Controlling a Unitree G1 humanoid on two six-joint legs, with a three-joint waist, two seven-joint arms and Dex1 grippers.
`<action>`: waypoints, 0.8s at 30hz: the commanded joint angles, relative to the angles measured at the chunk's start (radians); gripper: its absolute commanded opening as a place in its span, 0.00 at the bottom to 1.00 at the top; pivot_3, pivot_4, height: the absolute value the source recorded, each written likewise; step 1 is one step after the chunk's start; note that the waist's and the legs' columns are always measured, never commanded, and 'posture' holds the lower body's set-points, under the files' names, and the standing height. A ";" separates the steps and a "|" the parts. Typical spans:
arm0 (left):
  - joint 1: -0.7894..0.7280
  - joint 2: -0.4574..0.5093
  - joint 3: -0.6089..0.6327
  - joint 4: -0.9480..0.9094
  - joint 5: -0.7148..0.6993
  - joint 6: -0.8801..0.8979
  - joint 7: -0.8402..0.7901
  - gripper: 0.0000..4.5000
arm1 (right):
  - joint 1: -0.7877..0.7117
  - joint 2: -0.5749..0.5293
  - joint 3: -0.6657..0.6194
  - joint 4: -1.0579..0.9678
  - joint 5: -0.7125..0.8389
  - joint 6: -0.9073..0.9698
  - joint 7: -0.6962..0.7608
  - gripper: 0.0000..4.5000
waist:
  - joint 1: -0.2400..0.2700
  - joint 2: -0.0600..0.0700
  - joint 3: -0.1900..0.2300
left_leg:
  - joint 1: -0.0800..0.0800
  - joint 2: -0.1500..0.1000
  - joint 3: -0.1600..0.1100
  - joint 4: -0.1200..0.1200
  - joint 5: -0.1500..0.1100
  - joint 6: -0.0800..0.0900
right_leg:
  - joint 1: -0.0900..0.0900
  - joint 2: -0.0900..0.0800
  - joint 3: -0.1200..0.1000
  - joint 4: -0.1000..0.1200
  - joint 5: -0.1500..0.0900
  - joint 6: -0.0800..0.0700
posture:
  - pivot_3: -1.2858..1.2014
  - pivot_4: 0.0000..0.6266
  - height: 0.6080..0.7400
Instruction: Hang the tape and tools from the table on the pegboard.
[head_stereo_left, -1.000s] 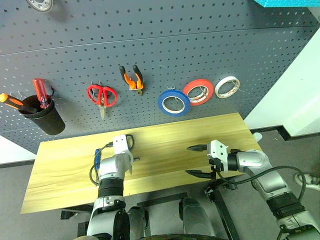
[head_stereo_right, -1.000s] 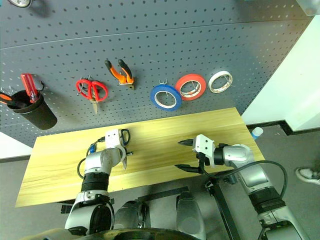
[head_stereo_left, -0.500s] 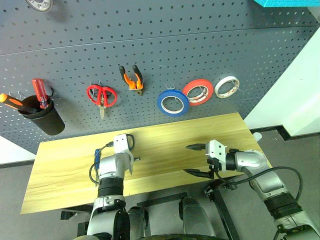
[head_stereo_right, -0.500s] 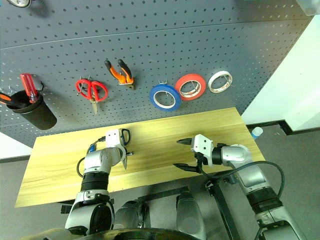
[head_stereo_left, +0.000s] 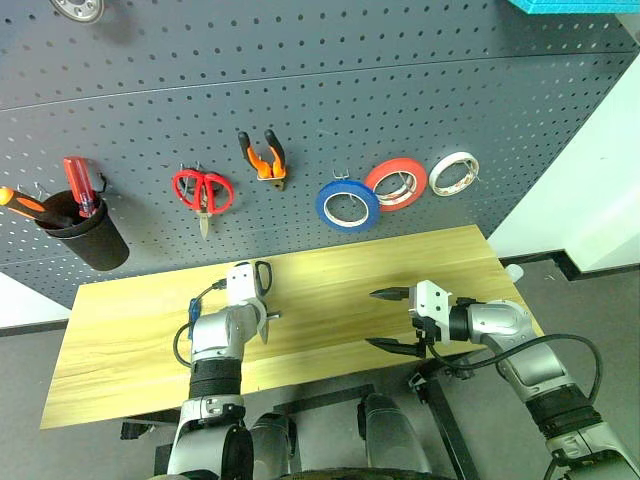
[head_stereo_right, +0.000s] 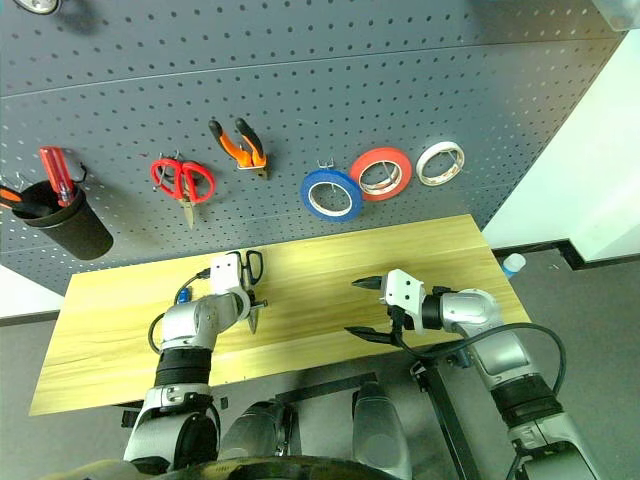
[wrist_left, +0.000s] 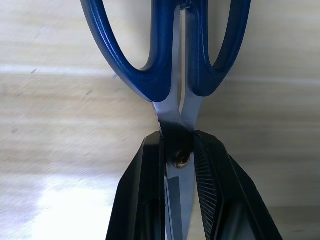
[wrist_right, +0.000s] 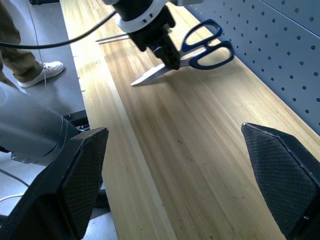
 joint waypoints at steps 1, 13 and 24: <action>0.028 0.021 -0.033 -0.084 -0.025 -0.028 -0.063 0.12 | -0.004 0.010 -0.010 -0.010 0.000 -0.022 -0.002 1.00 | 0.001 0.000 0.000 | 0.000 0.000 0.000 0.000 0.000 0.000 | 0.000 0.000 0.000 0.000 0.000 0.000 | 0.45 0.21 0.98; 0.235 0.187 -0.068 -0.318 -0.127 -0.165 -0.346 0.12 | -0.017 0.021 -0.033 -0.060 0.093 0.053 0.045 1.00 | 0.001 0.000 0.000 | 0.000 0.000 0.000 0.000 0.000 0.000 | 0.000 0.000 0.000 0.000 0.002 -0.004 | 0.45 0.21 0.98; 0.436 0.283 0.001 -0.401 -0.249 -0.484 -0.615 0.12 | -0.038 0.011 -0.040 -0.036 0.085 0.045 0.075 1.00 | 0.002 0.000 0.000 | 0.000 0.000 0.000 0.000 0.000 0.001 | 0.000 0.000 0.000 0.000 0.002 -0.004 | 0.46 0.20 0.98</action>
